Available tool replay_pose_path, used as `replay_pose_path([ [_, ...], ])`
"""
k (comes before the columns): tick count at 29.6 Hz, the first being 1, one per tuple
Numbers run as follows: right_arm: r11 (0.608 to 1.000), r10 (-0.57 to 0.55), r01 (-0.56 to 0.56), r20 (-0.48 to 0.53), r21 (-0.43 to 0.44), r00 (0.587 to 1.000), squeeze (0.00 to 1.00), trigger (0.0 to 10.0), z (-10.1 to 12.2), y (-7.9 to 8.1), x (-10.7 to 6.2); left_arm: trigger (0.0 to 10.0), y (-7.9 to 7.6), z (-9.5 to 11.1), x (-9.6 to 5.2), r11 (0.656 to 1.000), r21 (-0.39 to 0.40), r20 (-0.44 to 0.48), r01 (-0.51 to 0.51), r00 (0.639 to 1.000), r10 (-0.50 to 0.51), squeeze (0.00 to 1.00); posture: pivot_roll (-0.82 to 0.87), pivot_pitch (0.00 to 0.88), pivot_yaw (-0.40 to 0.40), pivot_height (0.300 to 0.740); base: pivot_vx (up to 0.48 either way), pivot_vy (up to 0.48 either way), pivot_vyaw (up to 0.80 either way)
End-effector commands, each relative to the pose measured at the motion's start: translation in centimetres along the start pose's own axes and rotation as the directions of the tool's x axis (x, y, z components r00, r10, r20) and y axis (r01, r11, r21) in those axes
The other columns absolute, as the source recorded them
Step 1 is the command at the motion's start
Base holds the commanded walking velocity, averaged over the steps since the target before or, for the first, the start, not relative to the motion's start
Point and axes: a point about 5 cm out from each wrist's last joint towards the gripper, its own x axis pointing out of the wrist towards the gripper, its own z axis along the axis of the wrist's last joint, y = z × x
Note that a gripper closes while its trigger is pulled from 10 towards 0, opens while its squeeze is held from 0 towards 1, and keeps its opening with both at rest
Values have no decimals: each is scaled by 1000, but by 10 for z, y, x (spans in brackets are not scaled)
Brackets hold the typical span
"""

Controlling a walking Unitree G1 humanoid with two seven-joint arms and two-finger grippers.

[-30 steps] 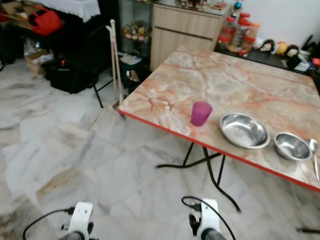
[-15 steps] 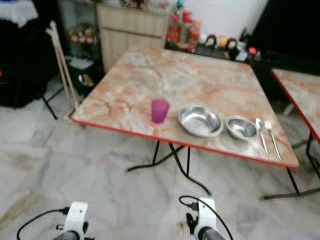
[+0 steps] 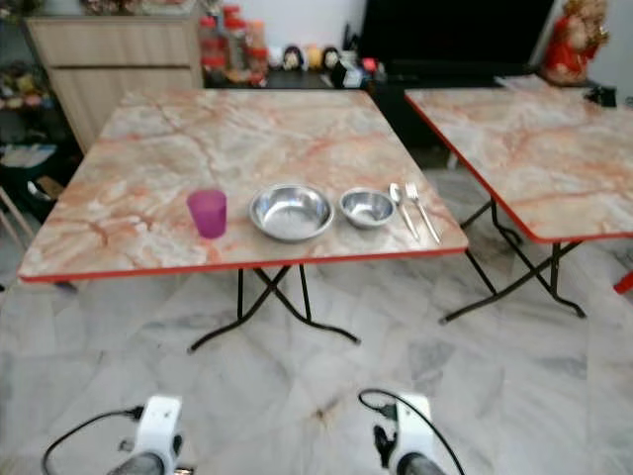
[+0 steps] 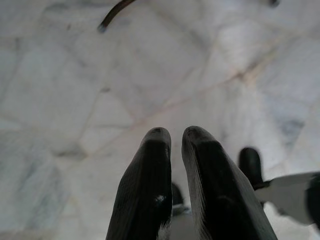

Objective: Setting the table

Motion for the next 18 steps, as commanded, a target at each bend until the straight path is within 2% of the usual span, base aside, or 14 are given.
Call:
replay_pose_path([
  [1,1000,13,-13,33,-2,999,0,10000,9,6,2,10000,8,-2,-1,1000,8,-9,-18,1000,18,0,66,0,-76,740,0,0,0],
  [10,1000,10,-11,36,12,999,0,10000,7,7,2,10000,6,-5,-1,1000,-14,-21,-13,1000,13,0,57,0,-67,740,0,0,0],
  [16,1000,4,-4,30,14,1000,0,10000,5,5,2,10000,10,-13,-3,999,-30,-44,-42,998,41,0,58,0,-65,740,0,0,0],
  [18,1000,5,-5,30,14,1000,0,10000,5,6,2,10000,11,-19,-5,999,-9,-68,-46,997,45,0,55,0,-61,740,0,0,0],
])
